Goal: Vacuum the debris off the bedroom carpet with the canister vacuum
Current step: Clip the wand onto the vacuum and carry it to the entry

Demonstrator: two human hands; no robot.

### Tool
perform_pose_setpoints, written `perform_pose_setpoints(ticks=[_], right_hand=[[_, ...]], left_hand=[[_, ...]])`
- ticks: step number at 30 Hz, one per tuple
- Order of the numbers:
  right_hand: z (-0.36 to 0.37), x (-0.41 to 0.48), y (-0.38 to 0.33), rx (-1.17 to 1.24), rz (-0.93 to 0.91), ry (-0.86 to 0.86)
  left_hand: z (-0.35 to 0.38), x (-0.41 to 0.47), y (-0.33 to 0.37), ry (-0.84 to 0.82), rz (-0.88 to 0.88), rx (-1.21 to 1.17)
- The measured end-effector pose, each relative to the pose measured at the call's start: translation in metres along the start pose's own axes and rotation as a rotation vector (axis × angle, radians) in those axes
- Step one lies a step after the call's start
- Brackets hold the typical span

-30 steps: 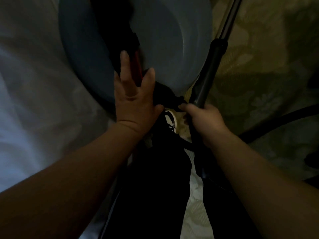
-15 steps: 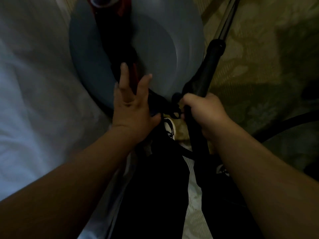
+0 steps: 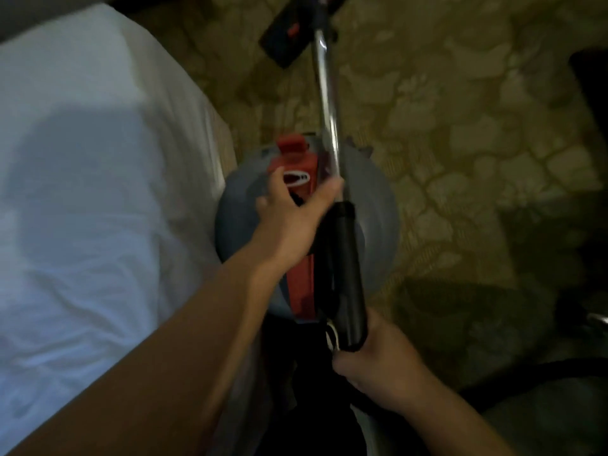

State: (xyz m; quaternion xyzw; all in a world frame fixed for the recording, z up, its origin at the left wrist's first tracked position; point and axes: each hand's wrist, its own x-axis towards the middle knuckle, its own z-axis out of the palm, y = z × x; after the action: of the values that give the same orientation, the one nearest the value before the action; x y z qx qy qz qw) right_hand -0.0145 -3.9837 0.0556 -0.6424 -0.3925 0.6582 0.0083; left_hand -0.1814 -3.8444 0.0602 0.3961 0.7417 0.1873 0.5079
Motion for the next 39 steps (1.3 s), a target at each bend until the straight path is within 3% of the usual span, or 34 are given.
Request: perform_pose_setpoints(ticks=[2, 5, 10, 15, 17, 19, 20, 22, 24, 26, 29, 32, 34, 39], right_hand=[[-0.010, 0.027, 0.001, -0.174, -0.021, 0.002], [-0.022, 0.054, 0.004, -0.329, -0.016, 0.003], [0.003, 0.059, -0.019, -0.548, -0.048, 0.054], [0.004, 0.063, -0.042, -0.470, -0.058, 0.038], [-0.017, 0.063, -0.041, -0.472, -0.070, -0.107], [-0.045, 0.066, -0.044, -0.270, -0.086, -0.265], [-0.055, 0.072, -0.048, -0.101, -0.104, -0.240], [-0.068, 0.096, -0.057, 0.081, -0.120, 0.033], [-0.069, 0.117, -0.066, 0.008, -0.151, 0.211], [-0.064, 0.127, -0.075, -0.102, -0.171, 0.271], [-0.078, 0.119, -0.075, -0.232, -0.159, 0.220], [-0.079, 0.097, -0.070, -0.260, -0.148, -0.042], [-0.062, 0.089, -0.063, -0.231, -0.105, -0.131], [-0.016, 0.100, -0.076, -0.154, 0.051, 0.120]], left_hand=[[0.010, 0.001, -0.001, -0.050, -0.034, 0.174], [0.024, 0.012, -0.013, 0.061, 0.024, 0.389], [0.029, 0.018, -0.025, 0.115, 0.100, 0.415], [0.025, 0.024, -0.025, 0.080, 0.112, 0.370], [0.023, 0.024, -0.027, 0.072, 0.122, 0.355], [0.023, 0.024, -0.028, 0.079, 0.127, 0.345], [0.023, 0.024, -0.027, 0.083, 0.127, 0.342], [0.024, 0.026, -0.027, 0.089, 0.119, 0.348], [0.024, 0.027, -0.025, 0.087, 0.111, 0.344], [0.023, 0.030, -0.024, 0.067, 0.105, 0.332], [0.018, 0.034, -0.022, 0.029, 0.100, 0.305], [0.015, 0.039, -0.019, -0.024, 0.079, 0.254], [0.013, 0.042, -0.017, -0.039, 0.073, 0.230], [0.010, 0.049, -0.011, -0.045, 0.069, 0.228]])
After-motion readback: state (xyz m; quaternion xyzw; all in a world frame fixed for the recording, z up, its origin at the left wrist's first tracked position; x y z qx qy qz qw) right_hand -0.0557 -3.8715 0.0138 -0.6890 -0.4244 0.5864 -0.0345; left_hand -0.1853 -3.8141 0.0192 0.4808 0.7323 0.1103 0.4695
